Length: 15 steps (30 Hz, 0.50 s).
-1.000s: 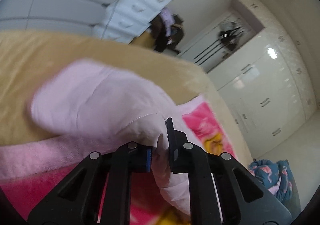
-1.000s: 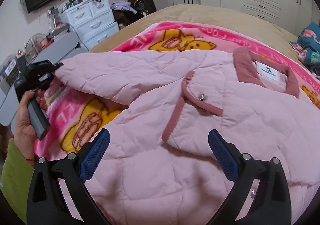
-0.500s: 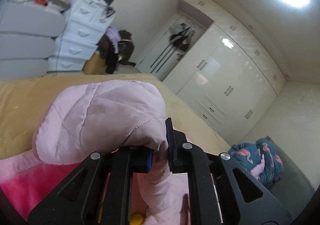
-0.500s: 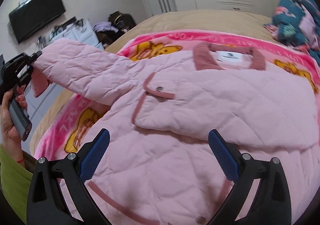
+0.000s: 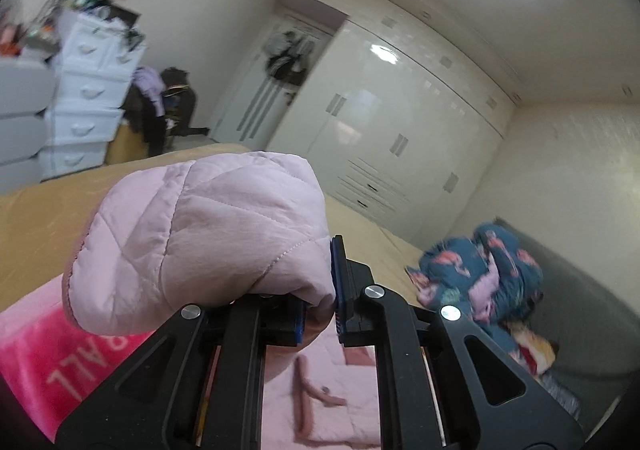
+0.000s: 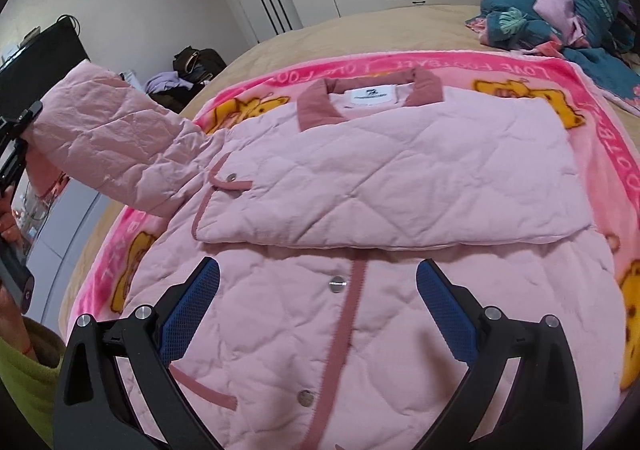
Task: Fold large clothes
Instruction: 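Lift the sleeve with the left tool and fold it across the jacket front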
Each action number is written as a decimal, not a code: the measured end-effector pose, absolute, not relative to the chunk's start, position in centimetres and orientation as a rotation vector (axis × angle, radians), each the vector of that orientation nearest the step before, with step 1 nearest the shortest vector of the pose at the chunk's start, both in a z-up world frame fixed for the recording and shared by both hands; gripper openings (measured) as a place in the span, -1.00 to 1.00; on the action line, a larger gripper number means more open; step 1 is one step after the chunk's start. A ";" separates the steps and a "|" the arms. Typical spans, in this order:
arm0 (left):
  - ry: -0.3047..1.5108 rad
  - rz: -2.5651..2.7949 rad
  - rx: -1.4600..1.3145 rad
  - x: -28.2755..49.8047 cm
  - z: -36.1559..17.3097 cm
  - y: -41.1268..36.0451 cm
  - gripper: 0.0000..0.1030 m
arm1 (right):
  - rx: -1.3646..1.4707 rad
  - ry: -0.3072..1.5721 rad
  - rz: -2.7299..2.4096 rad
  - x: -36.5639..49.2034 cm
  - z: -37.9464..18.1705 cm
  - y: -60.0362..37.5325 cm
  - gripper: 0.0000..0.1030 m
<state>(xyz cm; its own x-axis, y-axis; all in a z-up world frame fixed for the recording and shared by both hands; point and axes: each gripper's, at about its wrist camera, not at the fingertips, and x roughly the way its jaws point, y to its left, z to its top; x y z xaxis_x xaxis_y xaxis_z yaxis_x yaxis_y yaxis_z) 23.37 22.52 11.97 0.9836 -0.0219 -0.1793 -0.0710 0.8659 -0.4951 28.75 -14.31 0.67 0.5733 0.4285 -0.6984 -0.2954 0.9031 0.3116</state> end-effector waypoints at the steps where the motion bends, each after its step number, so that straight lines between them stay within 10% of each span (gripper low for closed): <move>1: 0.188 0.007 -0.505 23.6 12.1 21.8 -0.92 | 0.170 0.855 0.421 28.6 0.9 -14.8 0.91; 15: 0.305 -0.257 -0.350 25.3 10.4 13.2 -0.91 | 0.249 0.840 0.325 27.4 0.7 -21.3 0.91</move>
<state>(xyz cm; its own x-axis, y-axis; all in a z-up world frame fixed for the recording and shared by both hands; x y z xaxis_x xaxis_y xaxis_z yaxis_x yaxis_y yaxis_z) 25.34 13.17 10.44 0.9224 -0.2971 -0.2467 0.1929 0.9078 -0.3723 27.37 -21.26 0.65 0.6235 0.3765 -0.6852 -0.1825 0.9223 0.3407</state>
